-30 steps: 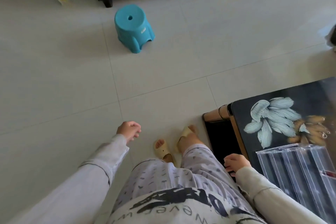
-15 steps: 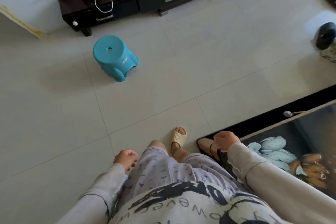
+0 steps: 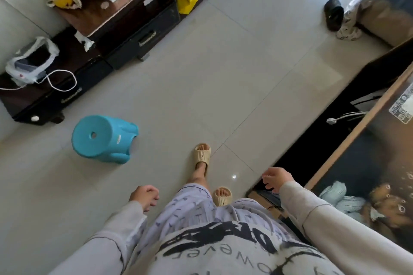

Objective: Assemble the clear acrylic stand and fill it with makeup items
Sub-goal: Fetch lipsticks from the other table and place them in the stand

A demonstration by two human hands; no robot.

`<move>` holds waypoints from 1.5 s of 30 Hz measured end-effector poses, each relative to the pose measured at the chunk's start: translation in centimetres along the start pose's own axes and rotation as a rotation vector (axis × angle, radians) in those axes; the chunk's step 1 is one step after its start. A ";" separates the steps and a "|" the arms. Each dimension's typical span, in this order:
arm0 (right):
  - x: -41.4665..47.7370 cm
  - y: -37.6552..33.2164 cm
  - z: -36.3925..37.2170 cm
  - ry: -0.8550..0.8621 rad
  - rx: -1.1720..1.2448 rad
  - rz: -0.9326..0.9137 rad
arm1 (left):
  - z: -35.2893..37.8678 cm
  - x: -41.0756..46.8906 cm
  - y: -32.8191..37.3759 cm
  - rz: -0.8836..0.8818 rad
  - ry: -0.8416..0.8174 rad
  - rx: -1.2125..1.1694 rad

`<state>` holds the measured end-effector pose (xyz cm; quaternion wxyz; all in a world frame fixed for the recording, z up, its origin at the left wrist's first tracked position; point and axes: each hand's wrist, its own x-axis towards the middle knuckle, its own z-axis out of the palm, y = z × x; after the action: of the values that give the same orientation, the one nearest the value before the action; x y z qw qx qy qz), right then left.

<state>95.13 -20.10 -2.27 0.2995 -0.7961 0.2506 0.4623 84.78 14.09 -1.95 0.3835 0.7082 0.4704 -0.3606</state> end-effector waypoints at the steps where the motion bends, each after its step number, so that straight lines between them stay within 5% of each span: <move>1: 0.1 -0.1 0.0 0.022 0.045 0.032 | -1.0 1.1 2.5 0.032 -0.014 0.043; 10: -1.4 -0.6 1.3 0.101 0.365 0.312 | -5.1 7.4 25.1 0.319 -0.064 0.343; 17: 0.8 -2.3 -1.2 0.157 0.595 0.421 | -2.3 8.6 34.8 0.383 -0.168 0.511; 34: 13.2 -9.3 -28.8 0.281 0.697 0.272 | 6.0 11.2 52.2 0.225 -0.222 0.575; 45: 19.1 -12.3 -35.0 0.360 1.101 0.551 | 14.4 12.2 79.8 0.443 -0.301 0.967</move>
<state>132.48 -38.64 -2.40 0.4880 -0.4973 0.6930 0.1850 161.46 -14.92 -2.72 0.1441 0.8262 0.0308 -0.5438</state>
